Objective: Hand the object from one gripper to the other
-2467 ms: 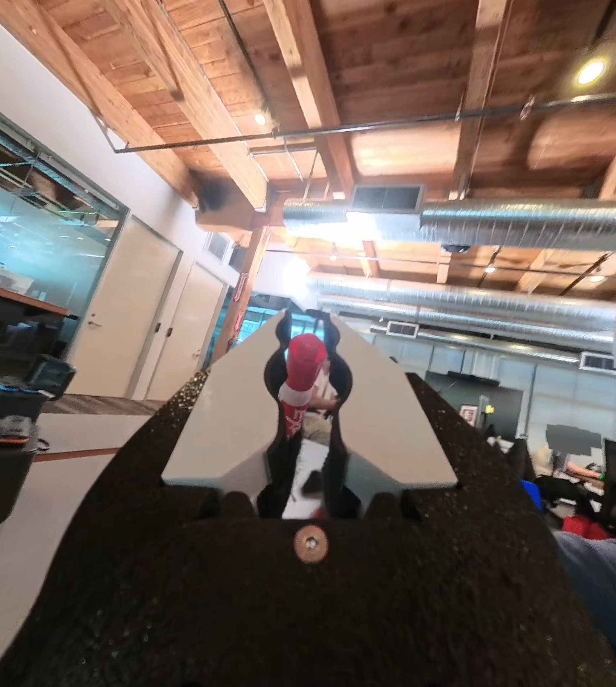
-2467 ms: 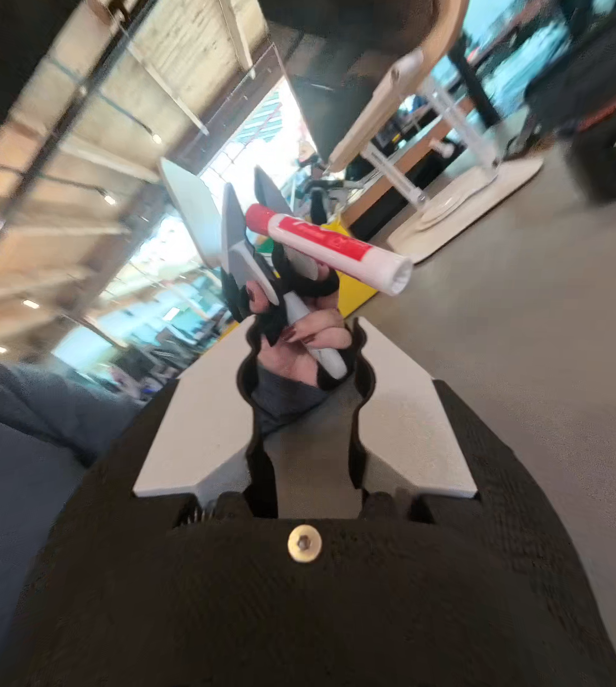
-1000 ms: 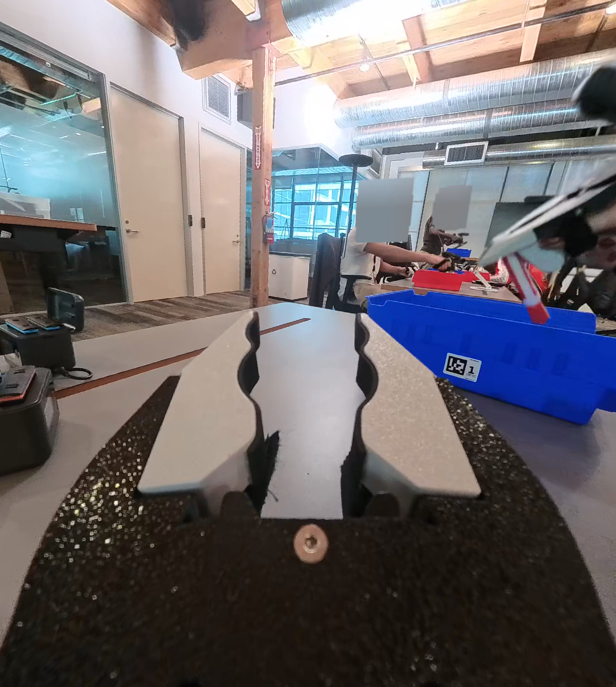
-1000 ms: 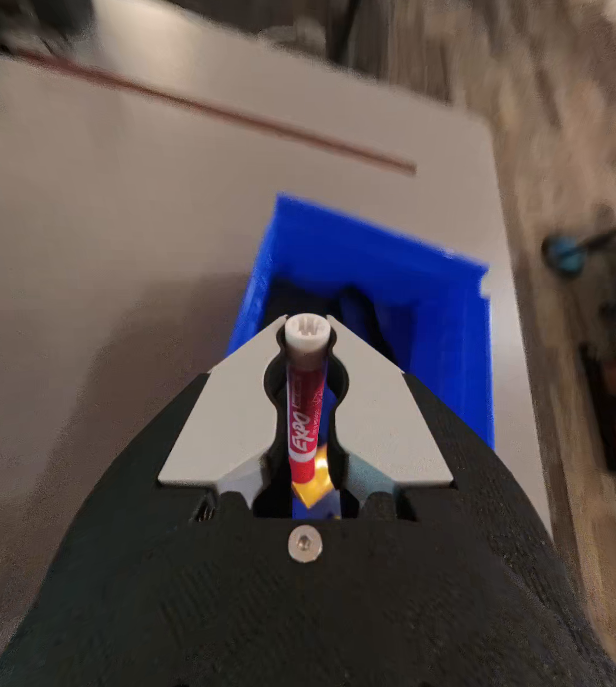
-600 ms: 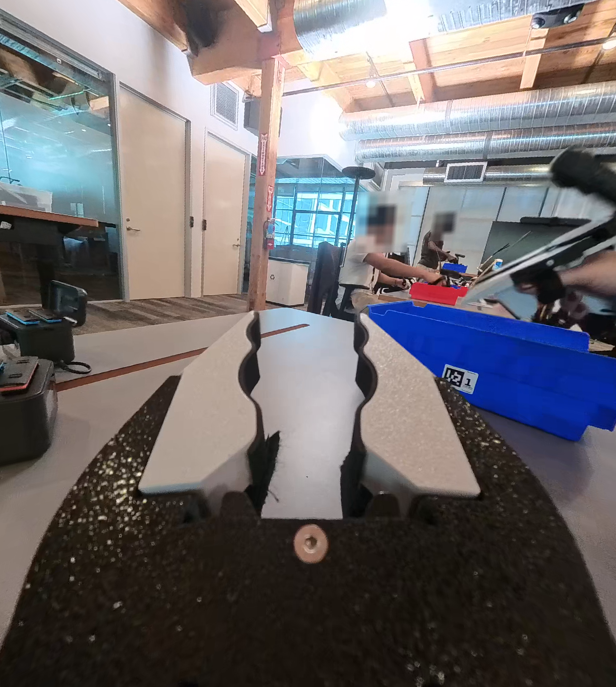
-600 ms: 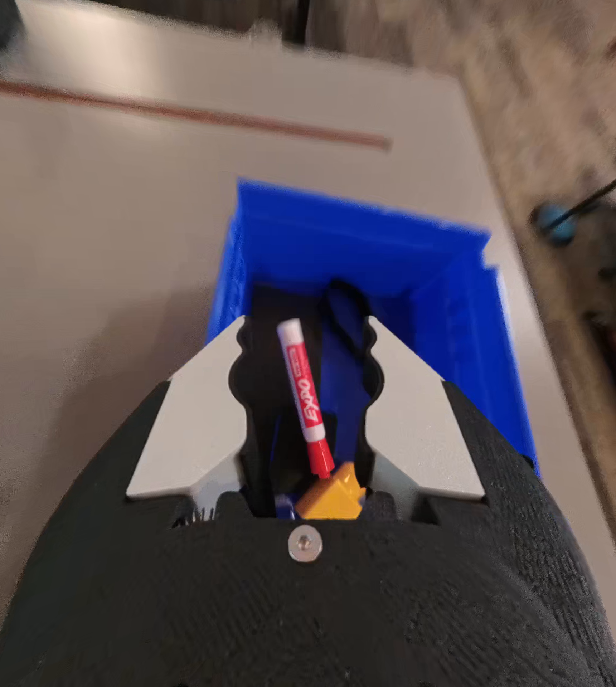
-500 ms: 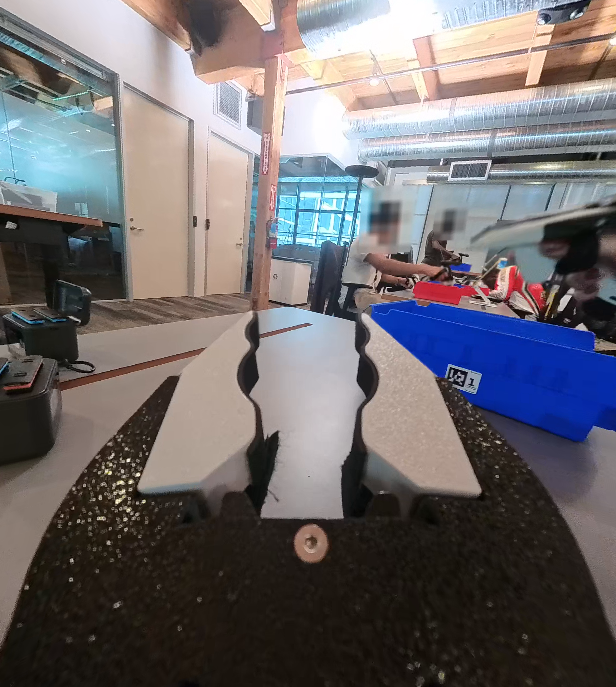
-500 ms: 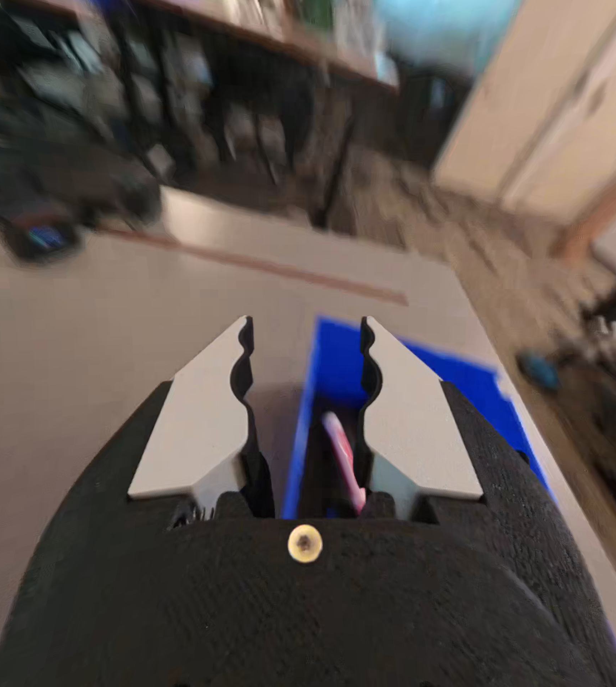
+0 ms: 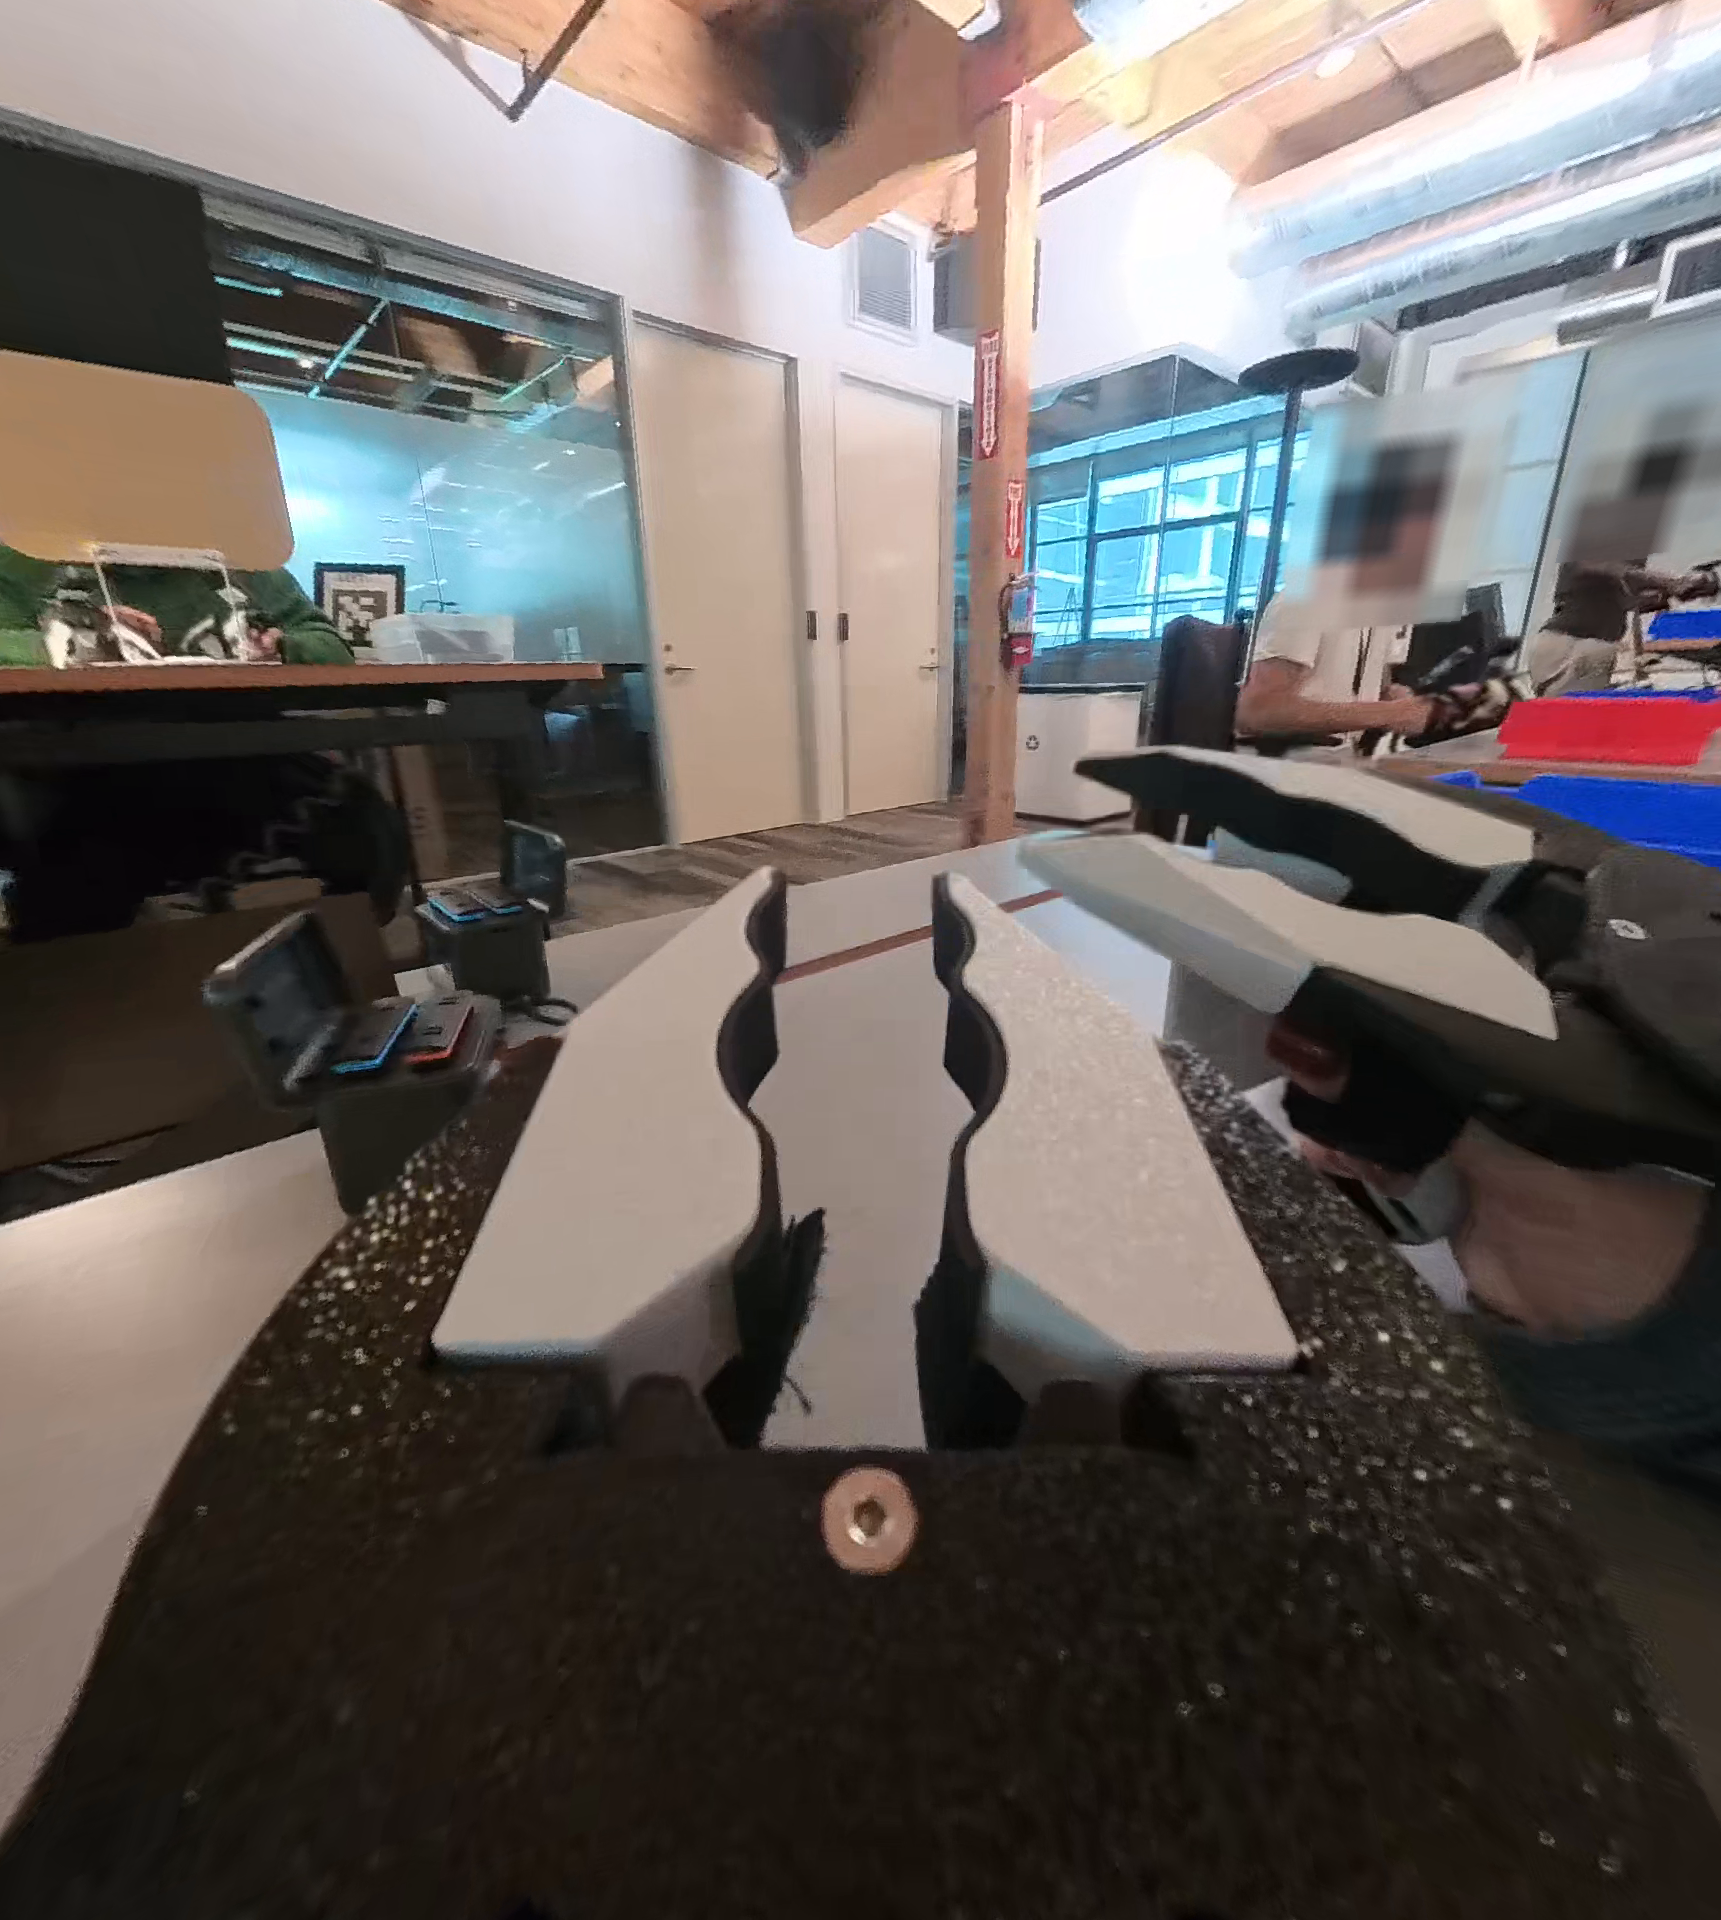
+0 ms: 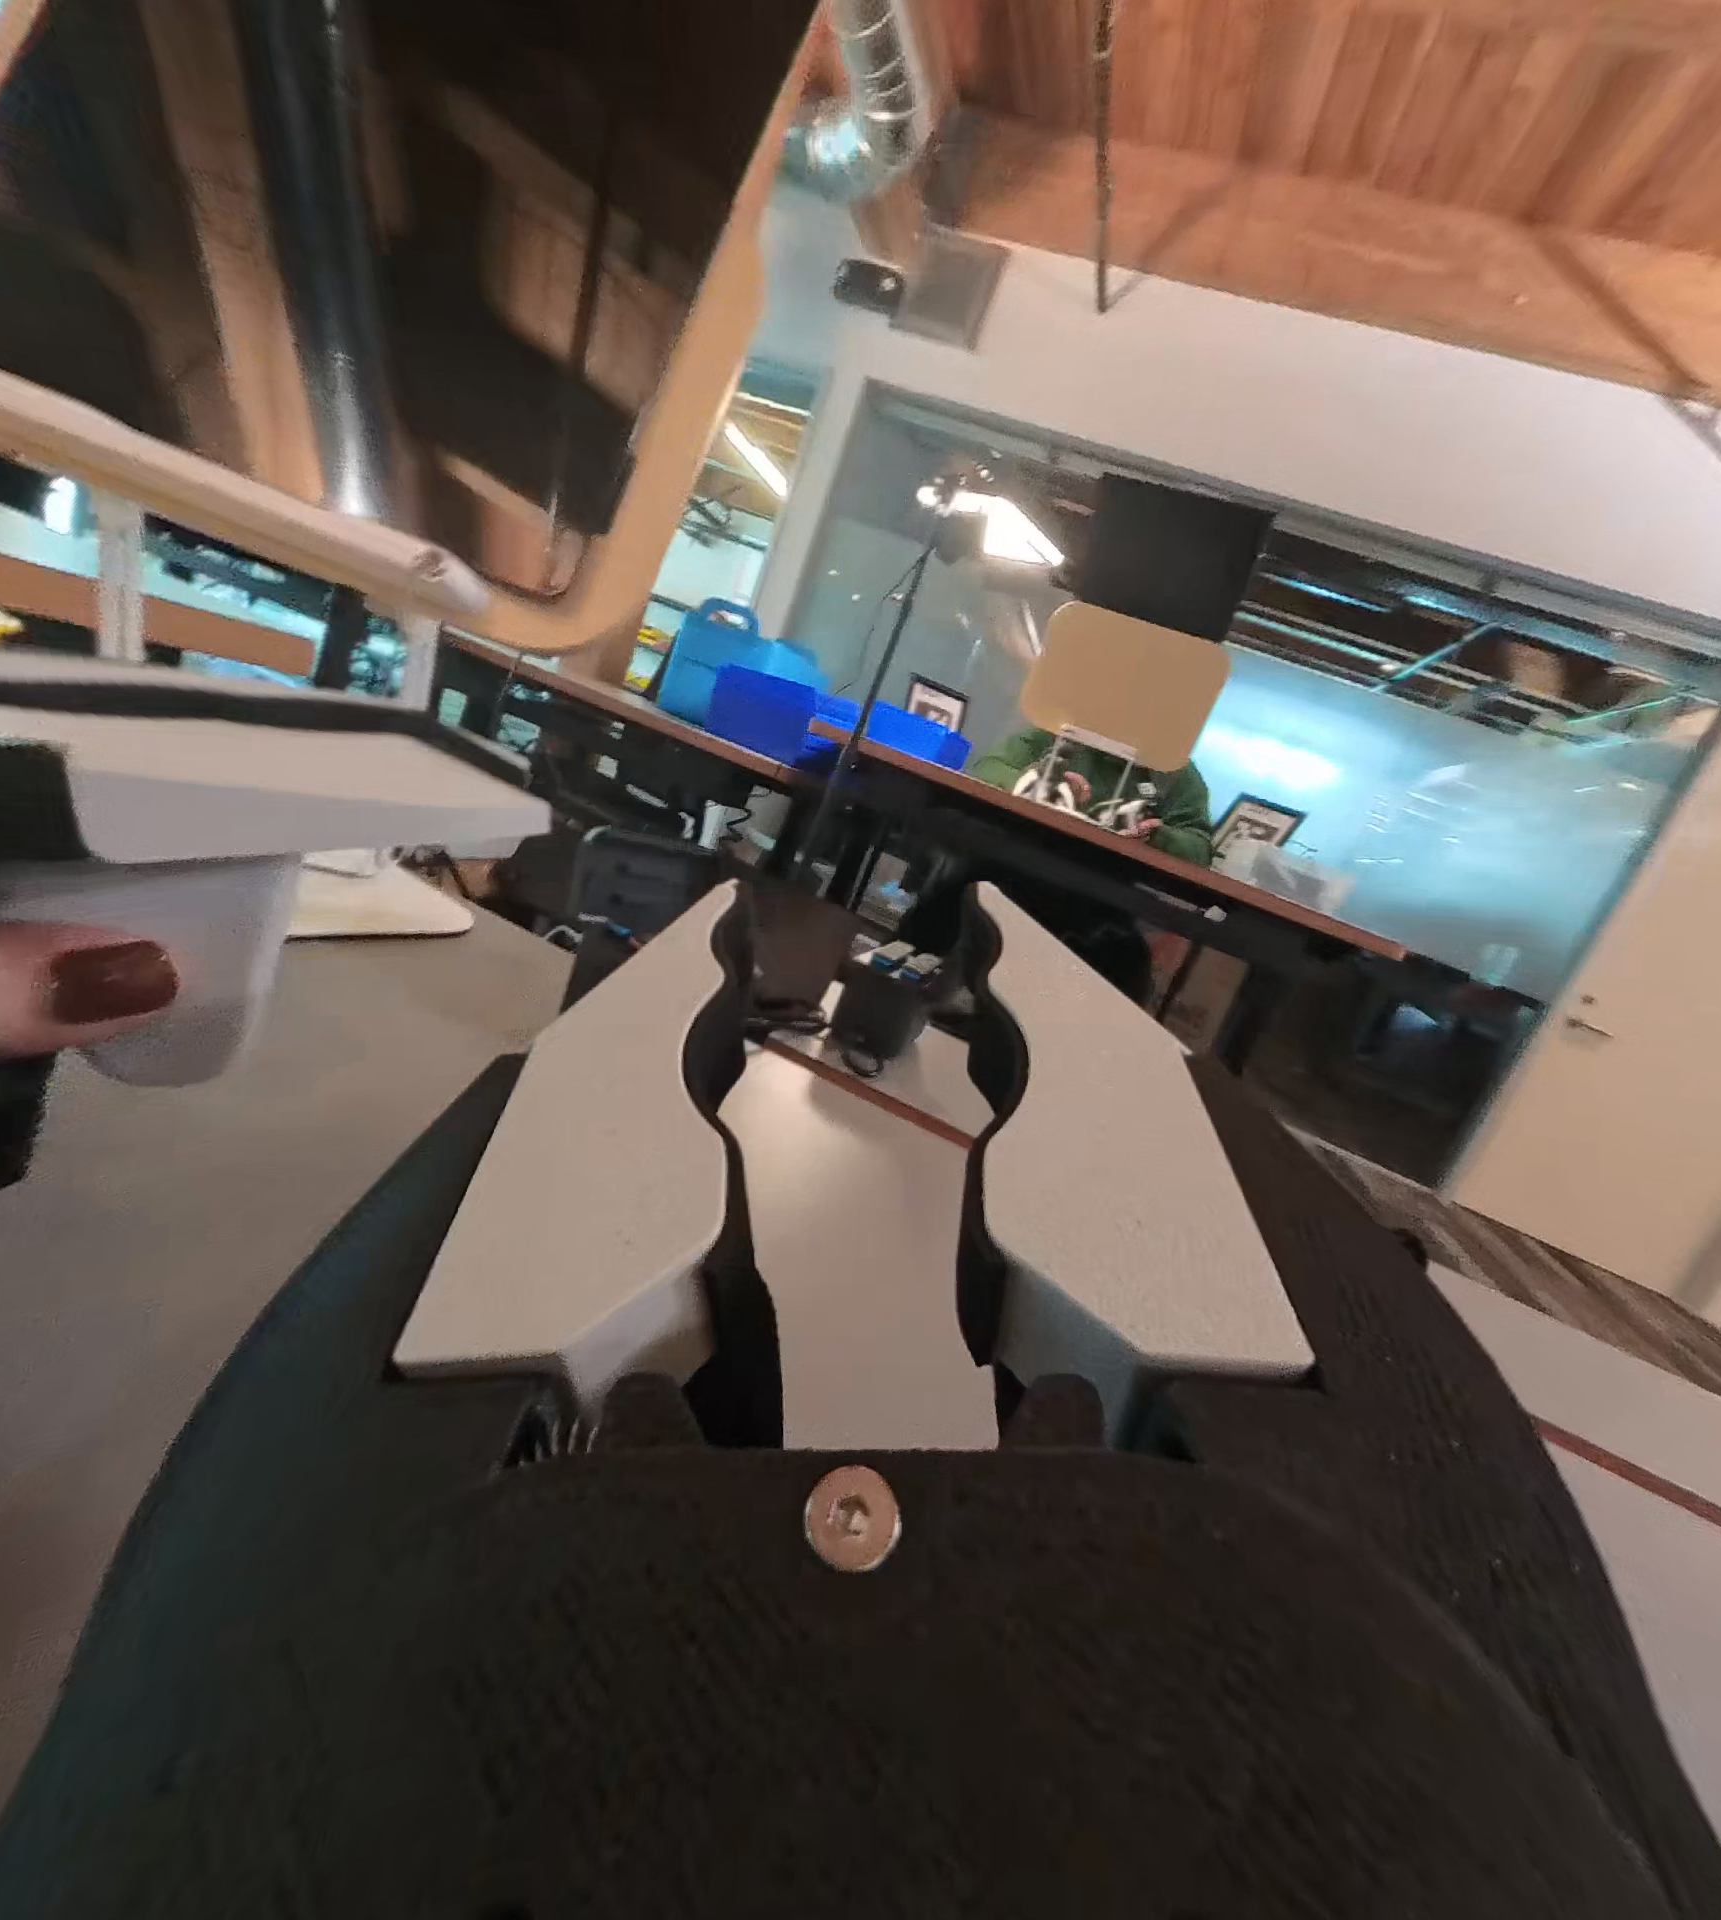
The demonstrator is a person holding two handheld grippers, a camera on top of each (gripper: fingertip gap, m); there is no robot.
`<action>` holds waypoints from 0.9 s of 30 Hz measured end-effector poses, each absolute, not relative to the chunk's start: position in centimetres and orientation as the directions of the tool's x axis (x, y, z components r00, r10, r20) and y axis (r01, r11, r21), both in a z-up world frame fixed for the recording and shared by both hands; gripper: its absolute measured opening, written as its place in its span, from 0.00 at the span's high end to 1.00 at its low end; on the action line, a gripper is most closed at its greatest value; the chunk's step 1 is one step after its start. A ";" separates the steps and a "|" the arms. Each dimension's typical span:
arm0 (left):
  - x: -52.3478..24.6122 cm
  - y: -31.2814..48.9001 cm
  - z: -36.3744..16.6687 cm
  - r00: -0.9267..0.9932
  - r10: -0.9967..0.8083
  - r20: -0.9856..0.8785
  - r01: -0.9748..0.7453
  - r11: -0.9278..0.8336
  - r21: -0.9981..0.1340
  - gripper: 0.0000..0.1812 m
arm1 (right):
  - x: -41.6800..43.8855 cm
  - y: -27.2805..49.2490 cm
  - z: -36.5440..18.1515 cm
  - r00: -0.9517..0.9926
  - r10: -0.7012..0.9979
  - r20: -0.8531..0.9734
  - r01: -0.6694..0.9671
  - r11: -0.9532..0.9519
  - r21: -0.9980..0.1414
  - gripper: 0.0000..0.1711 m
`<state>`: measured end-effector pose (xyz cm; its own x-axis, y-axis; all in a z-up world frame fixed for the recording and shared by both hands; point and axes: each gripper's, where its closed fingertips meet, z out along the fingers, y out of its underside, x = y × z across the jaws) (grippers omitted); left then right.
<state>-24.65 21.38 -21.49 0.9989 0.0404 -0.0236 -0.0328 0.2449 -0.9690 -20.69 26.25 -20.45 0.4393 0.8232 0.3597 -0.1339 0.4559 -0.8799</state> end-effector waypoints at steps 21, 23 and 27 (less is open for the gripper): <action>-31.8 -3.8 -14.5 0.764 0.588 -0.266 -0.106 -0.293 -0.950 0.79 | -20.7 26.3 -21.2 0.375 0.880 0.292 -0.160 0.371 -0.915 0.84; -34.4 -8.8 -16.9 0.715 0.643 -0.276 0.066 -0.455 -0.888 0.75 | -20.8 26.3 -21.3 0.370 0.885 0.283 -0.160 0.361 -0.919 0.84; -35.3 -14.7 -23.1 0.746 0.657 -0.106 0.416 -0.585 -0.696 0.76 | -20.9 26.5 -21.4 0.369 0.889 0.271 -0.157 0.347 -0.925 0.84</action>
<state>-35.26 -14.66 -23.12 0.7463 0.6571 -0.1060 0.4164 -0.5851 -0.6959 -20.94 26.48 -21.42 0.3692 0.8890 0.2708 -0.1568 0.3468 -0.9247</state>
